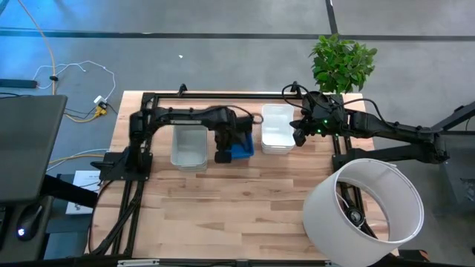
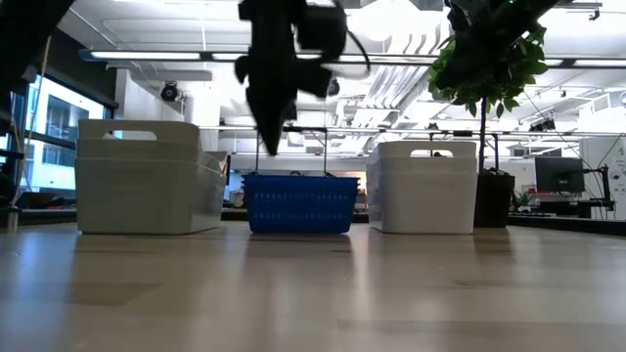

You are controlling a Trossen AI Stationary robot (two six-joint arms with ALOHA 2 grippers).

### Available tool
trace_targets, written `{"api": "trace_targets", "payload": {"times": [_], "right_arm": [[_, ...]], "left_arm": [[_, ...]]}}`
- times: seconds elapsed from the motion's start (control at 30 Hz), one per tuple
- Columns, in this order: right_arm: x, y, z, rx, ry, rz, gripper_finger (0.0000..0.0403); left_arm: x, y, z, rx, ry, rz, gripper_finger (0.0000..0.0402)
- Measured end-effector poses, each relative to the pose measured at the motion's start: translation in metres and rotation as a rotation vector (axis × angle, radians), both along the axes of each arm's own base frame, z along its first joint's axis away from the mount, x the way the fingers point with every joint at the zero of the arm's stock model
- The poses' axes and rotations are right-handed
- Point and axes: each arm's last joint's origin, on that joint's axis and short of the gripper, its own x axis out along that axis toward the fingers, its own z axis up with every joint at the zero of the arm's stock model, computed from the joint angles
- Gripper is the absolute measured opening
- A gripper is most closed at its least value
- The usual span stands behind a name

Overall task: Stack baskets by color
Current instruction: Adjust the blue bins, then return to Home Position

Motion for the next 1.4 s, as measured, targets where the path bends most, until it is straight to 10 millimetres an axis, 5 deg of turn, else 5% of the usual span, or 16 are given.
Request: {"api": "trace_targets", "payload": {"times": [0.13, 0.3, 0.47, 0.67, 0.8, 1.0, 1.2, 1.4], "right_arm": [[0.0, 0.0, 0.0, -0.009, 0.001, 0.007, 0.0], [0.001, 0.0, 0.001, -0.003, -0.016, 0.026, 0.0], [0.003, 0.001, 0.004, -0.005, -0.042, 0.061, 0.0], [0.009, 0.005, 0.011, -0.041, -0.125, 0.153, 0.0], [0.015, 0.013, 0.019, -0.041, -0.215, 0.236, 0.0], [0.021, 0.028, 0.027, -0.049, -0.307, 0.327, 0.0], [0.024, 0.038, 0.035, -0.093, -0.386, 0.393, 0.0], [0.025, 0.04, 0.037, -0.088, -0.409, 0.4, 0.0]], "left_arm": [[-0.009, 0.003, 0.044, 0.054, -0.205, 0.088, 0.0], [-0.032, -0.012, 0.122, 0.121, -0.596, 0.135, 0.0], [-0.076, -0.036, 0.189, 0.184, -0.877, 0.126, 0.0], [-0.134, -0.061, 0.236, 0.315, -1.076, 0.155, 0.0], [-0.163, -0.073, 0.232, 0.316, -1.251, 0.169, 0.0], [-0.196, -0.086, 0.184, 0.259, -1.482, 0.193, 0.0], [-0.206, -0.095, 0.142, 0.204, -1.674, 0.194, 0.0], [-0.205, -0.096, 0.126, 0.18, -1.707, 0.204, 0.0]]}}
